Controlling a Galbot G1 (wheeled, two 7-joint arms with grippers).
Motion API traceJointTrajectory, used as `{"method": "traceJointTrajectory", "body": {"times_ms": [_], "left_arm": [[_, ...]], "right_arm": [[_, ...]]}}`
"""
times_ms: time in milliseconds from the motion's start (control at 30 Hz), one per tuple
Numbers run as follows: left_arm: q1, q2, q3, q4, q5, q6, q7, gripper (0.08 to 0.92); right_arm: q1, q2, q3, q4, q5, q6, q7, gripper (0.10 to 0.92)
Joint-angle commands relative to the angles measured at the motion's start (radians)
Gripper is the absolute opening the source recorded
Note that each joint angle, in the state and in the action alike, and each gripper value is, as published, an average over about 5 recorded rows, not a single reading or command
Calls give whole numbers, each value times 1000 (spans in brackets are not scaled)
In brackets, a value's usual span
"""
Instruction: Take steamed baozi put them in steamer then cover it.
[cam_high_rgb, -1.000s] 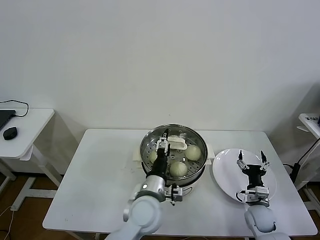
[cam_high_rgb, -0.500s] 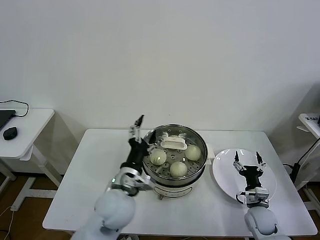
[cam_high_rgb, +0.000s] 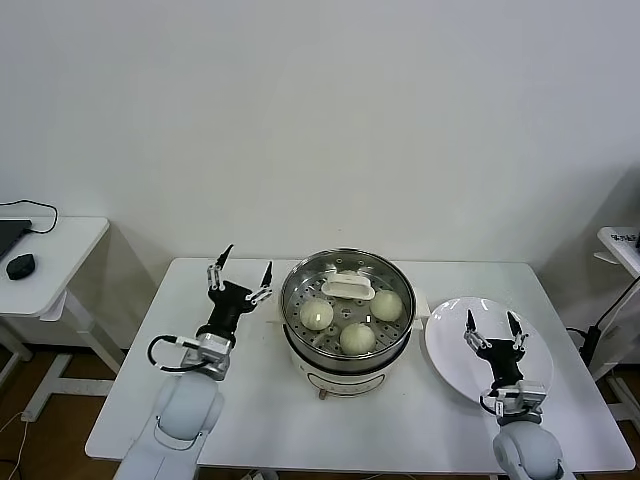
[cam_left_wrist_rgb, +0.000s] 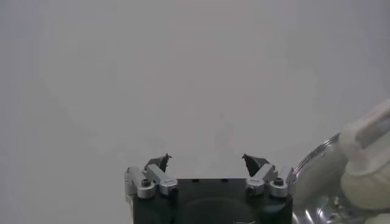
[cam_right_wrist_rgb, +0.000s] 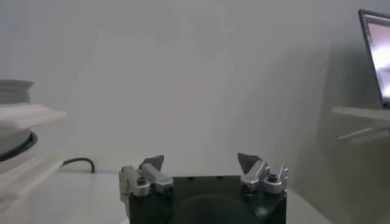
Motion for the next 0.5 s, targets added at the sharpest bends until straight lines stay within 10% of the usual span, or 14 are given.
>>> {"method": "traceJointTrajectory", "body": {"times_ms": [33,500], "left_arm": [[84,-5,-83,93,-183,-177,6,823],[193,-21,-96,90,-143,-247,34,823]], "right_arm": [[-52,8,21,24,39,5,-28,823],[-104,36,41,44,12,51,-51,823]]}}
